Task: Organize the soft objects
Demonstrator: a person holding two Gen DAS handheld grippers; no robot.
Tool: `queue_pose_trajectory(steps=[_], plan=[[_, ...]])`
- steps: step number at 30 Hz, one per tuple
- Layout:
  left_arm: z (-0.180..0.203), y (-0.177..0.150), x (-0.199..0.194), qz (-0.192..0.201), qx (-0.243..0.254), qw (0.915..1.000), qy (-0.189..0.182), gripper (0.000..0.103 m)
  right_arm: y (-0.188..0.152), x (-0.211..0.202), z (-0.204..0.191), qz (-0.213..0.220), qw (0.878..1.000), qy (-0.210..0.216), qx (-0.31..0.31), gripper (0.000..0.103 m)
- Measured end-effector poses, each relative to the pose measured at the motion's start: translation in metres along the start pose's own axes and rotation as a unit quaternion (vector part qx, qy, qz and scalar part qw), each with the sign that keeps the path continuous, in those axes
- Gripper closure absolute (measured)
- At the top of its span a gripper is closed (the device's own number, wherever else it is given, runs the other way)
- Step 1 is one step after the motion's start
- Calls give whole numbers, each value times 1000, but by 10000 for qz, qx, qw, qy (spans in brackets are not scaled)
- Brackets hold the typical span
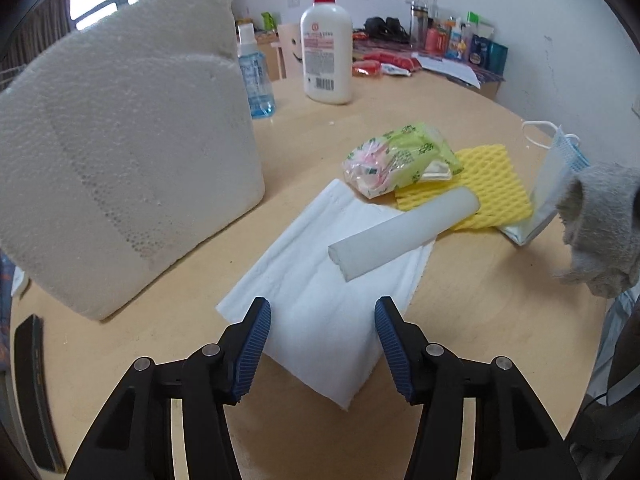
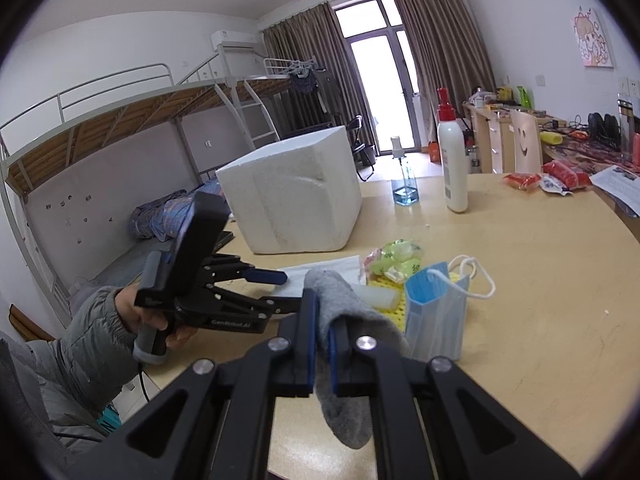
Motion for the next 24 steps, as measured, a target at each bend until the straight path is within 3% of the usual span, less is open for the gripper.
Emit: queue_pose_trajectory(steps=[9, 11, 13, 18, 24], plan=[[-7, 1, 6, -154, -25, 9996, -217, 58, -1, 1, -3, -38, 10000, -12, -39, 95], [-7, 1, 5, -178, -40, 9995, -238, 84, -1, 1, -4, -39, 10000, 1, -56, 95], [-4, 1, 3, -183, 14, 9994, -296, 92, -2, 0, -5, -20, 10000, -5, -57, 95], [4, 1, 1, -155, 6, 9997, -197, 97, 1, -1, -1, 33, 10000, -33, -24, 95], [7, 8, -29, 395, -98, 9992, 18, 97, 8, -2, 5, 96, 9999, -48, 72, 95]])
Point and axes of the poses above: each gripper's, at about its wrist camera, not at the fingertips, and x roughly the way its jaws point, z to its right, y to its top, the point moved 1 cm from there along x, roughly the way its jaws point, and after that the axes turned 9 degrees about x, right-handed, at the moved point
